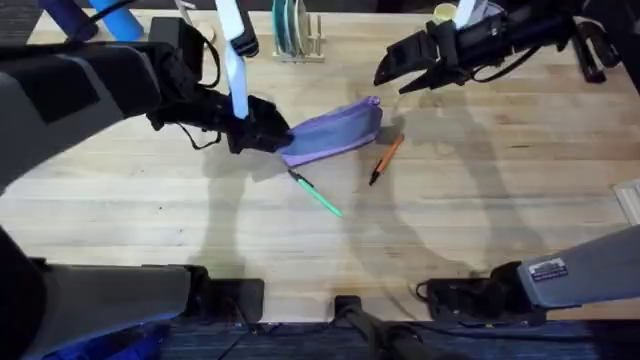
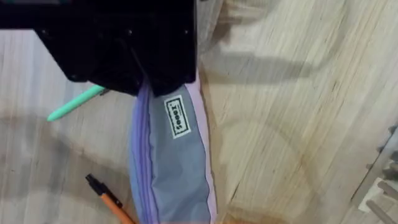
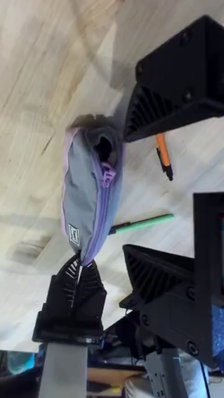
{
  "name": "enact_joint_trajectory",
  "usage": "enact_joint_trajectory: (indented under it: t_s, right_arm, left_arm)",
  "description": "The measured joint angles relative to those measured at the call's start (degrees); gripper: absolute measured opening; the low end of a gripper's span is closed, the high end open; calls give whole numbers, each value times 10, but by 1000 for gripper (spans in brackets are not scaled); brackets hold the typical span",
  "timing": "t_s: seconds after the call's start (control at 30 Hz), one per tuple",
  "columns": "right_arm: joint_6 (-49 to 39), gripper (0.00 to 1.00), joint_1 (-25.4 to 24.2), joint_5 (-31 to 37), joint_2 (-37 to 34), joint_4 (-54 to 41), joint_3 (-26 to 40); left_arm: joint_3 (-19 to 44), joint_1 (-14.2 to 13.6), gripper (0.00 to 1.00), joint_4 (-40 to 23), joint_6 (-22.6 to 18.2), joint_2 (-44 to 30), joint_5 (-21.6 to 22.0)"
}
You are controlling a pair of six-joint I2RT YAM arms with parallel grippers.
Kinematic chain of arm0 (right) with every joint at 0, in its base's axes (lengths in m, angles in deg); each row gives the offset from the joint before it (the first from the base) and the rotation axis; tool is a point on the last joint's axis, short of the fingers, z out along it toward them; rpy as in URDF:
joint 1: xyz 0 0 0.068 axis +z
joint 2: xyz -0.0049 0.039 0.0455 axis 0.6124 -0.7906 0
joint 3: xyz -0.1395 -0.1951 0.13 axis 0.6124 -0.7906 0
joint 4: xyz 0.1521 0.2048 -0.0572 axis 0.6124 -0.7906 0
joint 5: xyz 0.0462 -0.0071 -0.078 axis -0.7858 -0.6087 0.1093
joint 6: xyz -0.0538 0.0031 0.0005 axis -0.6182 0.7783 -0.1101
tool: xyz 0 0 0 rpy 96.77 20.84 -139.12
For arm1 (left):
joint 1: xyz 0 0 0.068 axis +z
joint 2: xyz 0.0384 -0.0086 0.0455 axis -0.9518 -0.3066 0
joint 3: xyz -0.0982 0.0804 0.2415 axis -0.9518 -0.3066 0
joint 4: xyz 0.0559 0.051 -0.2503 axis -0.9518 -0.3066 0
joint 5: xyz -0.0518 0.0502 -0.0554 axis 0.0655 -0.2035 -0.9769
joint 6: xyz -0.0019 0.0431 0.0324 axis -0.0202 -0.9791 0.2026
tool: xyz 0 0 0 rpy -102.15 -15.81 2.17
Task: Unzip the bag, pick up the pens from the table one at a time and place them inside, then zip the bag closed.
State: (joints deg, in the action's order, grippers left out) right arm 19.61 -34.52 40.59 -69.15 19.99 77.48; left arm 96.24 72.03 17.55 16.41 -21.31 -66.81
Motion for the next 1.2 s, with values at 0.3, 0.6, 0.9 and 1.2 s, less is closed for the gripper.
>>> enact_joint_trajectory:
  t_s: [0.3,0.6,0.9,1.2]
  right_arm:
    - [64,990,1,0,-42,2,0]
    - [91,923,10,0,-65,12,0]
    - [100,822,32,0,-84,28,0]
    - [107,454,32,2,-85,31,0]
  left_arm:
    - [0,0,42,0,0,0,0]
    - [0,0,42,0,0,0,0]
    - [0,0,42,0,0,0,0]
    - [0,0,42,0,0,0,0]
